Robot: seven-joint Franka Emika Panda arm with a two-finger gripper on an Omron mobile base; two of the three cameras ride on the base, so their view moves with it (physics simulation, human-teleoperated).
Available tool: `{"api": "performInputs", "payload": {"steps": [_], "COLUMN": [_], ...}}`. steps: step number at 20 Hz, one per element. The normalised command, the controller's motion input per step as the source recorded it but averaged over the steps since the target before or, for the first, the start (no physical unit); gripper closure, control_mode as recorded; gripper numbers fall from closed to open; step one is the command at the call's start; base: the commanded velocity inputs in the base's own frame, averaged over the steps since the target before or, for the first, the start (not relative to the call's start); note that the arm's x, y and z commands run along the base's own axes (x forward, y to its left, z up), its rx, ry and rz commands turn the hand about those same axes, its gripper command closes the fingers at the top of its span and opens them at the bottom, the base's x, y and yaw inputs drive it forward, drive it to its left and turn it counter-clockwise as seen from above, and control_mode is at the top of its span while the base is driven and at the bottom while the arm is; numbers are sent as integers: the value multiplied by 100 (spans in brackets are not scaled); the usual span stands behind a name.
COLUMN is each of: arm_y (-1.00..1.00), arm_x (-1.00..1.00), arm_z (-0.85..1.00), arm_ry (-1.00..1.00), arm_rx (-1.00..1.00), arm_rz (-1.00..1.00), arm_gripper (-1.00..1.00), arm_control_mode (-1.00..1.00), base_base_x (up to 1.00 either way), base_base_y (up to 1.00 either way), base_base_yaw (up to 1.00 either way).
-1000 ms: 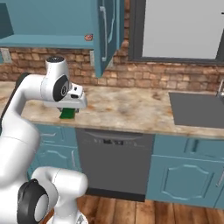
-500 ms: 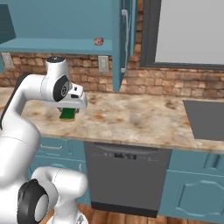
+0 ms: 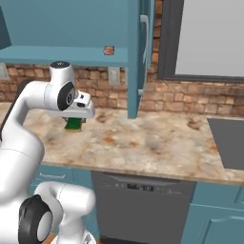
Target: Pick up the bar soap and sponge from the sink, and place them back in the cabinet, and close the cabinet doors.
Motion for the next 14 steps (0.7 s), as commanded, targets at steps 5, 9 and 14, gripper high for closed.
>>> {"api": "performInputs", "payload": {"steps": [5, 9, 14], "arm_y": [0, 0, 0], "arm_x": [0, 0, 0], "arm_z": [0, 0, 0], "arm_ry": [0, 0, 0], "arm_rx": [0, 0, 0], "arm_rz": [0, 0, 0], "arm_gripper": [100, 100, 100], "arm_control_mode": [100, 100, 100], "base_base_x": [50, 33, 27], "base_base_y": [0, 14, 22], "base_base_yaw": [0, 0, 0]}}
